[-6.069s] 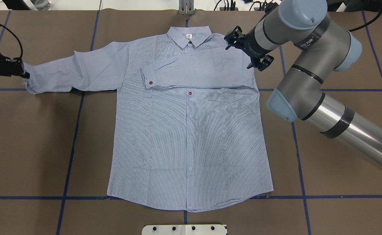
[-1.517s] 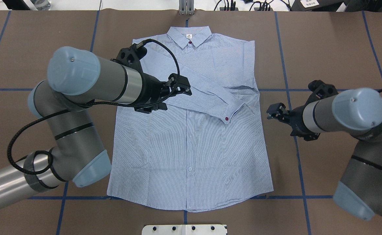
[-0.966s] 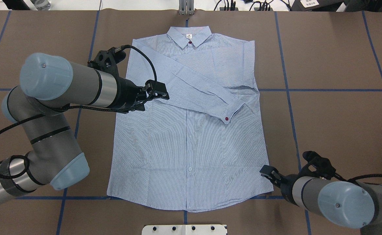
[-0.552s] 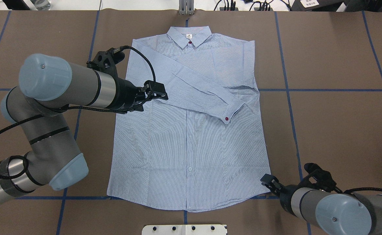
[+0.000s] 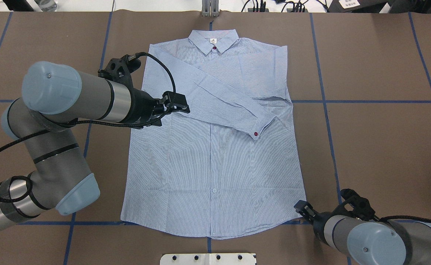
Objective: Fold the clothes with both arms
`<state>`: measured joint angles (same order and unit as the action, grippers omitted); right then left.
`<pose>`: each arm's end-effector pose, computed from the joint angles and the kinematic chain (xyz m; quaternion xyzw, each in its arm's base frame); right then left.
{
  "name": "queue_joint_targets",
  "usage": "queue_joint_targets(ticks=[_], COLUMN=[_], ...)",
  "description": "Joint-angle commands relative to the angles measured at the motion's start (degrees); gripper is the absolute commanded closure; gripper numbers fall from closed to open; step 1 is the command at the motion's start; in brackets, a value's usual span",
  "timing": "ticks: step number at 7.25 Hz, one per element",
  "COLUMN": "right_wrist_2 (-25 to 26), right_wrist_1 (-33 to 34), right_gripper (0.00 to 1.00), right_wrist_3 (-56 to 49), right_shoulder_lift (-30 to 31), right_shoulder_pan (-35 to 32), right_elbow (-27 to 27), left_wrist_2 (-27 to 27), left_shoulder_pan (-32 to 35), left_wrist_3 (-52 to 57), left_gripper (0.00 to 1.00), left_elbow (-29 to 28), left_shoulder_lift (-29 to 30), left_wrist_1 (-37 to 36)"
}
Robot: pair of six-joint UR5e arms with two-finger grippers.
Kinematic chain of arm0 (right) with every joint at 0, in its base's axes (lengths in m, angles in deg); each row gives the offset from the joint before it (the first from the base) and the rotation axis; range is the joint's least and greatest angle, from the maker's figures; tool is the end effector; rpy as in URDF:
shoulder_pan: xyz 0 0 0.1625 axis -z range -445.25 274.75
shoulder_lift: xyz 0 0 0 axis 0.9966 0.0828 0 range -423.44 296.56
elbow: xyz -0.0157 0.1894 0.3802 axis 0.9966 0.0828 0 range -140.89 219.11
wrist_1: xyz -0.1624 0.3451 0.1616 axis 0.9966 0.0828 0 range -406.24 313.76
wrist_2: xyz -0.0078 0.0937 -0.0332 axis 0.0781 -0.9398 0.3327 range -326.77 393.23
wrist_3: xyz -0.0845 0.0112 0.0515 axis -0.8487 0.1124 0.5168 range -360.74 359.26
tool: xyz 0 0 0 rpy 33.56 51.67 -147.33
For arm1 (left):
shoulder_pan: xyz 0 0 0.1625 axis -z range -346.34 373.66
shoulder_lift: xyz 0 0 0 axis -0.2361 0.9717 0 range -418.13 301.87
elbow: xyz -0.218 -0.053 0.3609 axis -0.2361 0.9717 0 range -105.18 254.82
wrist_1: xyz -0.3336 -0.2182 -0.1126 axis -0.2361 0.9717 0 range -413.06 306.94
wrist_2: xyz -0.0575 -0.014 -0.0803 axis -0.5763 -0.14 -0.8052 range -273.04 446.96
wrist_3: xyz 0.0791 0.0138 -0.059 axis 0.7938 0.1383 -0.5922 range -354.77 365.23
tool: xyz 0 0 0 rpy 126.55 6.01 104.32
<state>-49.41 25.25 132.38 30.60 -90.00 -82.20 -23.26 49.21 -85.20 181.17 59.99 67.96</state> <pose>-0.4453 -0.1835 0.4042 -0.0717 -0.3860 0.3958 0.8302 0.4271 -0.4268 0.1894 0.0495 0.6164 -0.1382 0.7736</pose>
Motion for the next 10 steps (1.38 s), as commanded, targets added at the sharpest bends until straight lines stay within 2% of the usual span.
queue_joint_targets(ticks=[1,3,5,7,8,9,10], right_wrist_2=[-0.1,-0.1,-0.1,0.0,0.0,0.0,-0.1], right_wrist_1=[-0.1,-0.3,-0.4,-0.4,-0.4,-0.4,-0.4], right_gripper=[0.16,0.21,0.35,0.62,0.68,0.8,1.0], right_wrist_3=[0.0,0.0,0.0,0.0,0.1,0.1,0.1], right_shoulder_lift=[-0.1,-0.2,-0.2,-0.2,-0.2,-0.2,-0.1], right_shoulder_pan=[0.0,0.0,-0.1,-0.2,-0.3,-0.3,-0.3], right_elbow=[0.5,1.3,0.9,0.7,0.6,0.5,0.4], left_wrist_2=[0.0,0.2,0.2,0.2,0.2,0.2,0.2], left_shoulder_pan=[-0.1,-0.1,0.0,0.0,-0.1,0.0,0.0], left_wrist_3=[0.0,0.0,0.0,0.0,0.0,0.0,0.0], left_gripper=[0.02,0.02,0.02,0.02,0.02,0.02,0.02], left_elbow=[0.0,0.0,0.0,0.0,0.0,0.0,0.0], left_shoulder_lift=[0.0,0.0,0.0,0.0,0.0,0.0,0.0], left_wrist_1=[0.0,0.0,0.0,0.0,0.0,0.0,0.0])
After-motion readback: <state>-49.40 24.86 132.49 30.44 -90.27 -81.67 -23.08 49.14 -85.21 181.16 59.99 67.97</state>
